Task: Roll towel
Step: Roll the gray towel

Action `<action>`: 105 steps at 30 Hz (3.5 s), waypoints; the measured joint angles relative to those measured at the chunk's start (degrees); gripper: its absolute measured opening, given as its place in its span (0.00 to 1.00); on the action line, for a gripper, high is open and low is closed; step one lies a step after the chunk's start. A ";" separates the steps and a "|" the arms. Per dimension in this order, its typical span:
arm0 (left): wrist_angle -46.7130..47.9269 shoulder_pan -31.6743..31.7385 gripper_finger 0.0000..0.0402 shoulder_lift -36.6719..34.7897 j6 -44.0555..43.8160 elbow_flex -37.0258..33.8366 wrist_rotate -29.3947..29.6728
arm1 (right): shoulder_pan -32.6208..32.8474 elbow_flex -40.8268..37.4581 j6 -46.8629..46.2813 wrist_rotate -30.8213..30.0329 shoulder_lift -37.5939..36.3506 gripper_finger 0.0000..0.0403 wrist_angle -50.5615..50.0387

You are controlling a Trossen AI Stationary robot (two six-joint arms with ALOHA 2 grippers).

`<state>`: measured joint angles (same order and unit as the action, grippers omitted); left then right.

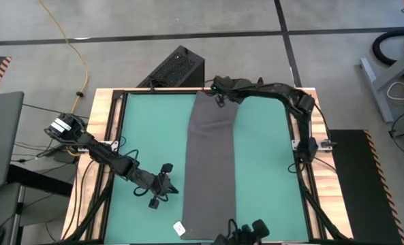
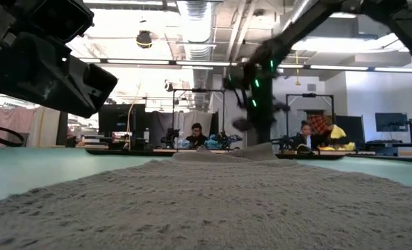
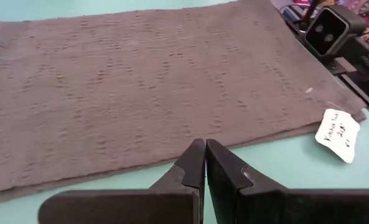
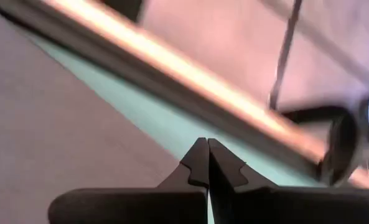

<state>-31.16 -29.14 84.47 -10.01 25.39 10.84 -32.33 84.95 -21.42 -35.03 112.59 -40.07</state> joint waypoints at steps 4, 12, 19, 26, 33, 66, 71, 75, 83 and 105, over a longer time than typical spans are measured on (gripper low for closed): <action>-0.06 1.30 0.00 0.00 0.31 0.00 -0.02 | 2.57 0.44 5.18 3.93 -5.80 0.04 -0.78; -0.44 2.63 0.00 0.00 1.98 0.00 -2.88 | 2.64 -4.05 3.62 21.63 -8.01 0.04 -7.58; -0.26 2.14 0.00 0.00 1.30 0.00 -4.33 | 0.21 -9.32 2.40 30.74 -0.75 0.04 -3.19; -0.28 2.31 0.00 0.00 1.26 -0.02 -4.03 | -0.56 -9.03 2.41 14.95 3.55 0.04 3.13; -0.30 2.75 0.00 0.00 1.69 -0.02 -2.61 | -0.22 -7.54 5.07 0.38 0.49 0.04 4.49; 1.46 -3.97 0.00 12.72 10.32 19.20 -11.74 | 81.45 -5.57 -30.60 -0.50 -10.81 0.04 0.13; 9.55 -5.93 0.00 14.21 11.59 24.40 -11.42 | 87.86 -5.55 -25.75 -0.92 -6.23 0.04 5.77; 9.33 -7.49 0.01 14.10 11.29 25.37 -10.57 | 89.95 -5.55 -25.29 -0.70 -3.96 0.06 6.16; 9.92 -10.70 0.17 14.16 13.46 25.56 -11.04 | 89.98 -4.83 -28.42 1.74 -2.65 0.19 7.68; 7.94 -10.93 0.50 23.56 23.33 25.57 -2.64 | 88.53 -8.37 -15.60 2.14 -2.62 0.55 10.81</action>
<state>-23.21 -40.07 108.03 13.32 50.96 8.19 56.21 76.57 -37.01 -32.88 109.97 -29.26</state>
